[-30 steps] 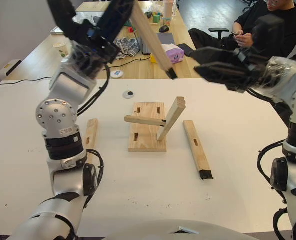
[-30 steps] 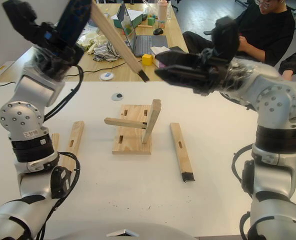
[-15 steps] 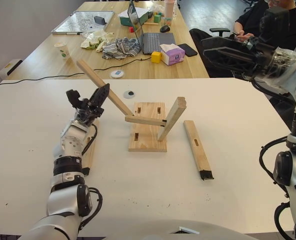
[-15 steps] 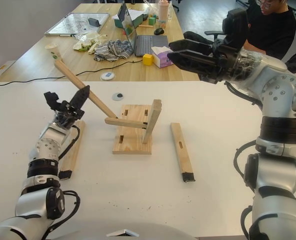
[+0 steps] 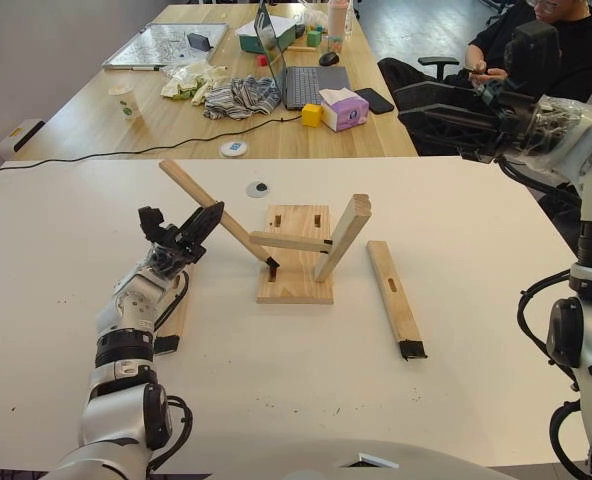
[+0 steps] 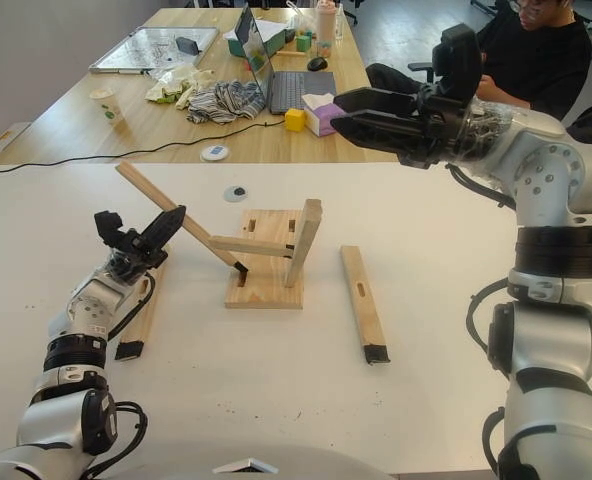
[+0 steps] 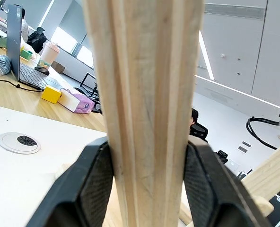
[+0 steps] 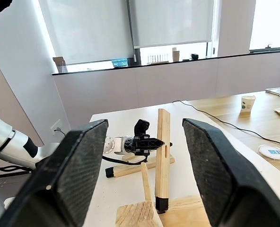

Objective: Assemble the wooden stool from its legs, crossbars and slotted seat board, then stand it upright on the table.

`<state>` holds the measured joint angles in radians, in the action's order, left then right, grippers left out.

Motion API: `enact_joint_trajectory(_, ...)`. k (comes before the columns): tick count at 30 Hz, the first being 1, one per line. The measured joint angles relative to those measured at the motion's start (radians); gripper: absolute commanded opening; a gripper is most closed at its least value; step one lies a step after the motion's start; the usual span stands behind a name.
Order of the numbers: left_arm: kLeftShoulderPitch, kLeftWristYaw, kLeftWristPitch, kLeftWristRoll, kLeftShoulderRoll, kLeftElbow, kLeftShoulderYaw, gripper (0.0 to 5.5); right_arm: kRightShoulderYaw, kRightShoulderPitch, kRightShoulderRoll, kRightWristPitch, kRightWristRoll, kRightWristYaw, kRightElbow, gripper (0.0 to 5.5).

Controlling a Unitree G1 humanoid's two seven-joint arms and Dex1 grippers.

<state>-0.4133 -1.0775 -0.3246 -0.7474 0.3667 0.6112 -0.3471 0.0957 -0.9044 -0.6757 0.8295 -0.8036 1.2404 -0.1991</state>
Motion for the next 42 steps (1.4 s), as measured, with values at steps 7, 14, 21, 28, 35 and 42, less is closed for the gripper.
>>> enact_joint_trajectory(7,0.008,-0.058,-0.038,0.028,0.032,-0.022,0.034,2.01,-0.016,0.002,0.000,-0.020,0.031,0.023,-0.015,2.89)
enact_joint_trajectory(14,0.007,-0.135,0.020,0.074,0.085,-0.004,0.074,2.01,-0.027,0.008,0.001,-0.036,0.059,0.045,-0.023,2.89)
enact_joint_trajectory(21,-0.039,-0.275,0.131,0.168,0.192,0.002,0.209,2.01,-0.038,0.021,0.004,-0.042,0.070,0.055,-0.032,2.89)
enact_joint_trajectory(28,-0.090,-0.387,0.203,0.260,0.312,-0.035,0.344,2.01,-0.039,0.042,0.031,-0.042,0.069,0.042,-0.012,2.89)
enact_joint_trajectory(35,-0.181,-0.431,0.218,0.301,0.341,0.002,0.421,2.01,-0.047,0.076,0.041,-0.040,0.067,0.020,0.032,2.89)
enact_joint_trajectory(42,-0.212,-0.463,0.219,0.307,0.373,0.014,0.453,2.01,-0.047,0.085,0.041,-0.040,0.067,0.019,0.038,2.89)
